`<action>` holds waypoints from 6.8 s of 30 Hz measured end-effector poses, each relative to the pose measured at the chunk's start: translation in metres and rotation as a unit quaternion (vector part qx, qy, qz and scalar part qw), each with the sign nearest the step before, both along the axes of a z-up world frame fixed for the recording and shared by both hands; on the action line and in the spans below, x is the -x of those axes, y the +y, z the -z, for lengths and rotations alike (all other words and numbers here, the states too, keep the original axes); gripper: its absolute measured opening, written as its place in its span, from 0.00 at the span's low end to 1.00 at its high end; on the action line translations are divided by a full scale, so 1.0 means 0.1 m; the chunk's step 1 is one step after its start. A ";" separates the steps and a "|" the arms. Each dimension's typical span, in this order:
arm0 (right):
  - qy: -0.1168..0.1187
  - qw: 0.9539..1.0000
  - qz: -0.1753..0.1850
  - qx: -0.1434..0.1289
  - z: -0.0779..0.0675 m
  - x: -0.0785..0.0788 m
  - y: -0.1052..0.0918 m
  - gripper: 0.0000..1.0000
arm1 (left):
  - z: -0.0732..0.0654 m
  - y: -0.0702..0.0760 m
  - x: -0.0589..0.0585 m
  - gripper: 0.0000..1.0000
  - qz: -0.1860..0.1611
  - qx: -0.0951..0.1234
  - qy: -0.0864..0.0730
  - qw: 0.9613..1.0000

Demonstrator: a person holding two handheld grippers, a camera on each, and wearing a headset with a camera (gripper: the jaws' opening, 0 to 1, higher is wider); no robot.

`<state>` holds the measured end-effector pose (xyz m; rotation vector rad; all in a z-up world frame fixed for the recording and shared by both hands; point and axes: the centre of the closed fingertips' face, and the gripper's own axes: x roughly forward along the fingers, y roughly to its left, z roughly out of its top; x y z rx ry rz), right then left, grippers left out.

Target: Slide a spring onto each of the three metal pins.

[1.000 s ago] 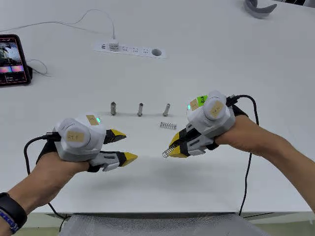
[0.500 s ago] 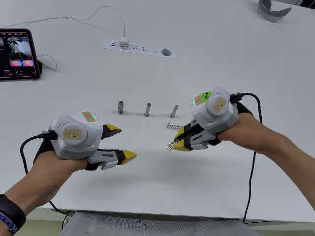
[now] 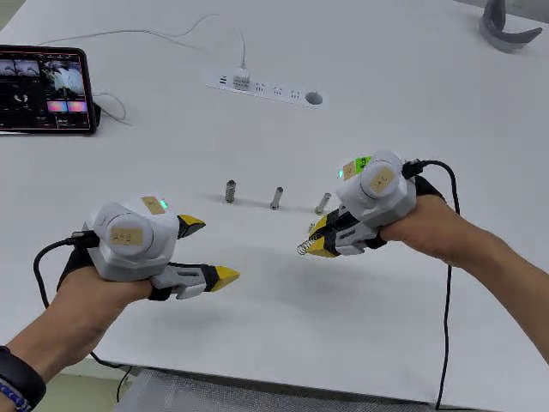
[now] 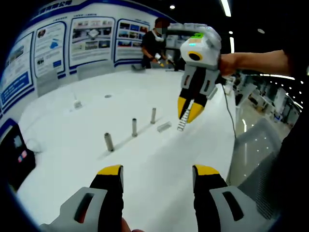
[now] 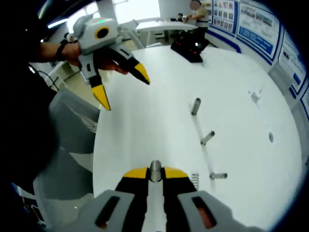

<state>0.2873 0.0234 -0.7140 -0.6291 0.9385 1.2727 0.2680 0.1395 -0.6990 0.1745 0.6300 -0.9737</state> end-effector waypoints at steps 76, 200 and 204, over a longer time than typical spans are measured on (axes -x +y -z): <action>-0.049 0.995 -0.041 0.080 0.19 -1.01 0.37 0.13 | -0.07 0.54 -0.02 0.74 -0.061 0.001 0.005 0.998; -0.097 0.895 0.411 -0.142 -0.20 0.29 -1.04 0.77 | -0.28 -0.10 -0.39 0.81 0.019 0.013 -0.006 1.000; -0.094 0.892 0.419 -0.142 -0.18 0.34 -1.08 0.78 | -0.27 -0.13 -0.39 0.81 0.021 0.014 -0.005 1.000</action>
